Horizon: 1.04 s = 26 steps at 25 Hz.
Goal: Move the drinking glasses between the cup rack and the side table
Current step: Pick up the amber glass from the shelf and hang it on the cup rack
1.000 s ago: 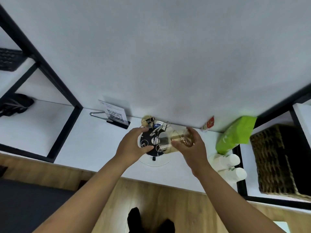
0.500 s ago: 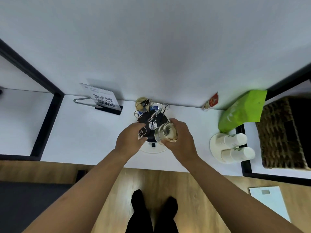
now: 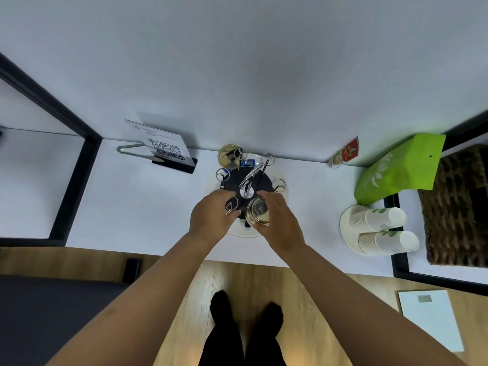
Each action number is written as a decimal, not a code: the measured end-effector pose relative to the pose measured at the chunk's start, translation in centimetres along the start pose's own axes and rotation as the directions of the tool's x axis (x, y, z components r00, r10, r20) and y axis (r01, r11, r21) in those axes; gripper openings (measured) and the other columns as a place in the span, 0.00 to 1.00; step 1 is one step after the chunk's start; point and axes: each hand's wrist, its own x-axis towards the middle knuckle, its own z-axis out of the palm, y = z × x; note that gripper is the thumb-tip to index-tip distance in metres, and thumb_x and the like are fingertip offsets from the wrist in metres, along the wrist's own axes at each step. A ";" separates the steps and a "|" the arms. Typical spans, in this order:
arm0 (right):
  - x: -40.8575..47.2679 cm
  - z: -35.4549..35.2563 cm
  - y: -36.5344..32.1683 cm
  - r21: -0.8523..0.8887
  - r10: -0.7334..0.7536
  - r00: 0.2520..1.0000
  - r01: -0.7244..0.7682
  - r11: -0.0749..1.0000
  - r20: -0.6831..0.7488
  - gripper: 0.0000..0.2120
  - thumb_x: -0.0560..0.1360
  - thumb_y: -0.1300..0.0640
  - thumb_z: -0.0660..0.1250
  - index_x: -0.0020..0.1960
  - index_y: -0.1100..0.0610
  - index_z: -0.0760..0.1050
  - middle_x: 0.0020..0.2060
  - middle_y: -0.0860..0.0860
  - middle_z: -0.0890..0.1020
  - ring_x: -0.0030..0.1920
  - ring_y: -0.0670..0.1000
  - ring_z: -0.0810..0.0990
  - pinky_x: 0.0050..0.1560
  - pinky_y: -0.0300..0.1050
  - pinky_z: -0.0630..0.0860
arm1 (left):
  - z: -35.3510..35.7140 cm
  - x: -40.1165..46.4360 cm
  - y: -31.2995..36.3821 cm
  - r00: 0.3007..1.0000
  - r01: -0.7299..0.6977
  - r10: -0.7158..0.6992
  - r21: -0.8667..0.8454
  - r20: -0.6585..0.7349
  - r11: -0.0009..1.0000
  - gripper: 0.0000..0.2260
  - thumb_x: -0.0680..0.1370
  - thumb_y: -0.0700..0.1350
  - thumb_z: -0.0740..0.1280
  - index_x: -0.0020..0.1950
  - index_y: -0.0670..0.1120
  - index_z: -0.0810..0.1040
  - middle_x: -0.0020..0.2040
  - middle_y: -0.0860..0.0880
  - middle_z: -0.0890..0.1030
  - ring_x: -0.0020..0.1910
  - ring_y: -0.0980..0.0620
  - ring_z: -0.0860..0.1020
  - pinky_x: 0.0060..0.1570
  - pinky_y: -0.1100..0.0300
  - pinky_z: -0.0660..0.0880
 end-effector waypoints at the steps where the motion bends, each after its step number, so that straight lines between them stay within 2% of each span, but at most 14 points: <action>1: 0.1 0.2 0.1 -0.010 0.001 1.000 -0.001 1.000 -0.002 0.36 0.70 0.58 0.81 0.73 0.50 0.68 0.66 0.49 0.73 0.58 0.57 0.80 0.52 0.55 0.83 | 0.1 0.0 0.1 1.000 -0.002 0.002 0.008 -0.002 1.000 0.22 0.78 0.49 0.75 0.72 0.49 0.79 0.69 0.50 0.80 0.66 0.49 0.79 0.59 0.61 0.71; 9: 1.6 0.8 0.7 -0.053 0.000 1.000 0.000 0.999 0.009 0.37 0.69 0.60 0.81 0.74 0.52 0.69 0.65 0.50 0.74 0.59 0.56 0.80 0.52 0.52 0.83 | 0.0 0.2 0.2 0.999 -0.040 0.039 0.120 0.014 0.992 0.20 0.80 0.51 0.72 0.72 0.51 0.79 0.68 0.52 0.81 0.65 0.49 0.79 0.59 0.57 0.74; 14: 1.3 0.8 1.9 -0.062 0.031 0.999 -0.030 0.998 0.016 0.37 0.69 0.60 0.81 0.74 0.53 0.69 0.67 0.51 0.74 0.61 0.57 0.80 0.54 0.53 0.83 | 0.2 0.2 0.0 0.999 -0.033 0.034 0.084 -0.005 0.996 0.19 0.80 0.51 0.72 0.71 0.52 0.79 0.67 0.52 0.82 0.64 0.50 0.80 0.58 0.58 0.73; 19: 1.5 0.7 2.1 -0.071 0.033 0.999 -0.031 0.997 0.029 0.36 0.70 0.60 0.80 0.74 0.53 0.69 0.68 0.52 0.74 0.63 0.56 0.79 0.55 0.52 0.82 | 0.5 0.3 -0.2 0.999 -0.040 0.041 0.078 -0.009 0.996 0.19 0.80 0.52 0.72 0.71 0.52 0.80 0.66 0.52 0.82 0.63 0.50 0.80 0.55 0.61 0.71; 22: 1.7 0.7 2.3 -0.079 0.019 0.999 -0.015 0.997 0.038 0.37 0.69 0.61 0.80 0.74 0.52 0.69 0.67 0.51 0.74 0.64 0.57 0.78 0.54 0.50 0.81 | 0.5 0.2 -0.2 0.999 -0.042 0.043 0.083 -0.009 0.996 0.20 0.80 0.53 0.72 0.71 0.52 0.79 0.66 0.53 0.82 0.63 0.51 0.80 0.56 0.60 0.73; 26: 1.9 0.6 2.3 -0.072 0.025 0.999 -0.021 0.997 0.045 0.39 0.68 0.55 0.81 0.75 0.51 0.68 0.67 0.50 0.74 0.65 0.56 0.76 0.55 0.51 0.81 | 0.9 0.1 -0.1 0.999 -0.040 0.041 0.051 -0.028 0.998 0.20 0.79 0.53 0.73 0.71 0.52 0.79 0.66 0.52 0.83 0.62 0.51 0.81 0.55 0.61 0.72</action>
